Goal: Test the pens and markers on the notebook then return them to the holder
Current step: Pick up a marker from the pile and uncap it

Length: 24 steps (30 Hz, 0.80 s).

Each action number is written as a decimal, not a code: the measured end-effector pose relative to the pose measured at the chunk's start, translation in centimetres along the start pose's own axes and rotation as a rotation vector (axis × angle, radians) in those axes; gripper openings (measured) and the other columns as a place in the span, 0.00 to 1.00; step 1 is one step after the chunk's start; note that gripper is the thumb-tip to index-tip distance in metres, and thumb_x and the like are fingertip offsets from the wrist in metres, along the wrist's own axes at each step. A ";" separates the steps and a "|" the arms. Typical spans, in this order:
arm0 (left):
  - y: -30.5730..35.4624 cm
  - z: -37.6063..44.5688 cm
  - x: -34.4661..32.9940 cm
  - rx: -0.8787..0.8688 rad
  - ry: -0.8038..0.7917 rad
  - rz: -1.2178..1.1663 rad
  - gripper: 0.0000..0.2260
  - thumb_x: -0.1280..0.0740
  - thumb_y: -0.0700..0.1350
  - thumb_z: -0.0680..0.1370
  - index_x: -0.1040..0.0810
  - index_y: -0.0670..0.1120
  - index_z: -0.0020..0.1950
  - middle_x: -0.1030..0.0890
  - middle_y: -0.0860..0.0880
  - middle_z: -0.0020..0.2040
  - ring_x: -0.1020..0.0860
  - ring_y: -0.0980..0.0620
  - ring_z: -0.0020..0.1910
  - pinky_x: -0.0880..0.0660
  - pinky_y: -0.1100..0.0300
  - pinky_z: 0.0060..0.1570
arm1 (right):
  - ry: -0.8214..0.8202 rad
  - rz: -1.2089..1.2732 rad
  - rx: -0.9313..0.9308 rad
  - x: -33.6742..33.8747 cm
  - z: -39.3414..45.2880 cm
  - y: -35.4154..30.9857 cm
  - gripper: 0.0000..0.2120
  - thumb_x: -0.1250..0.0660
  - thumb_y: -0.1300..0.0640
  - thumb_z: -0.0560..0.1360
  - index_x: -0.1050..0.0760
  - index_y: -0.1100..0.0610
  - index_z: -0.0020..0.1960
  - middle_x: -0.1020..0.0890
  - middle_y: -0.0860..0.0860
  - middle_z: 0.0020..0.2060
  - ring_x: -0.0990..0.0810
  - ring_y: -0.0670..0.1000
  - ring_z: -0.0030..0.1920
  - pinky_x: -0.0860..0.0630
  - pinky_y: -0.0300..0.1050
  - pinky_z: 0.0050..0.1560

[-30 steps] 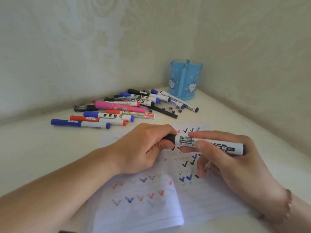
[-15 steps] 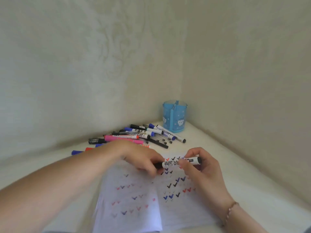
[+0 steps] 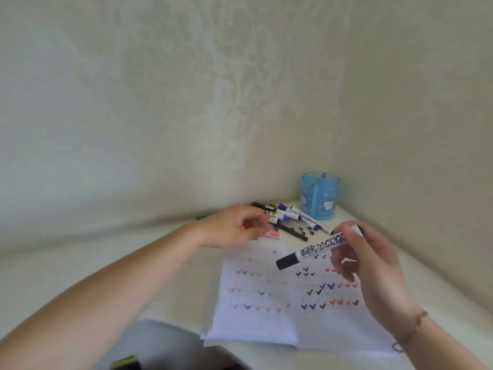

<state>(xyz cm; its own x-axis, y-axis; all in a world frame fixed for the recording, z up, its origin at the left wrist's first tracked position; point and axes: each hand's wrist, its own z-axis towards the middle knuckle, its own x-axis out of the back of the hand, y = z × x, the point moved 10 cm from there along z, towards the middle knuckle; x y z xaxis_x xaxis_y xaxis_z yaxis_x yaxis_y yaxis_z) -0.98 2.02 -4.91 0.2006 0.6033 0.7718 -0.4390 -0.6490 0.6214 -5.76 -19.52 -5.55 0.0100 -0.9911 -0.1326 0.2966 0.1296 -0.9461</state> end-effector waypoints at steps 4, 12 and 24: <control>-3.3 -12.6 8.5 0.062 0.385 -0.003 0.04 0.33 0.51 0.74 0.22 0.52 0.44 0.21 0.56 0.38 0.26 0.63 0.36 0.30 0.65 0.38 | -0.280 0.096 0.021 -9.2 -0.8 -2.5 0.10 0.37 0.51 0.76 0.23 0.54 0.38 0.27 0.58 0.25 0.33 0.53 0.24 0.40 0.41 0.25; -8.6 -37.0 10.9 0.373 0.621 0.187 0.07 0.35 0.52 0.73 0.21 0.50 0.45 0.20 0.51 0.43 0.23 0.55 0.39 0.26 0.54 0.41 | -0.777 -0.122 0.094 -28.0 -10.6 -1.5 0.08 0.35 0.58 0.79 0.24 0.59 0.42 0.21 0.53 0.25 0.28 0.52 0.23 0.34 0.35 0.24; -11.2 -45.2 8.1 0.490 0.665 0.195 0.03 0.34 0.50 0.74 0.22 0.57 0.47 0.21 0.55 0.43 0.25 0.55 0.40 0.27 0.61 0.40 | -1.080 -0.692 0.101 -36.3 -19.1 9.8 0.23 0.35 0.48 0.77 0.33 0.50 0.70 0.15 0.45 0.34 0.19 0.40 0.29 0.27 0.28 0.37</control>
<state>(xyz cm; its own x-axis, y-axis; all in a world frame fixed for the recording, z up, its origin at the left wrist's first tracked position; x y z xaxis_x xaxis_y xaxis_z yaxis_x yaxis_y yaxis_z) -34.02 35.19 -11.70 -0.4630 0.5076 0.7267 0.0473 -0.8045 0.5921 -21.41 18.25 -15.64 0.5762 -0.3782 0.7245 0.6206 -0.3744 -0.6890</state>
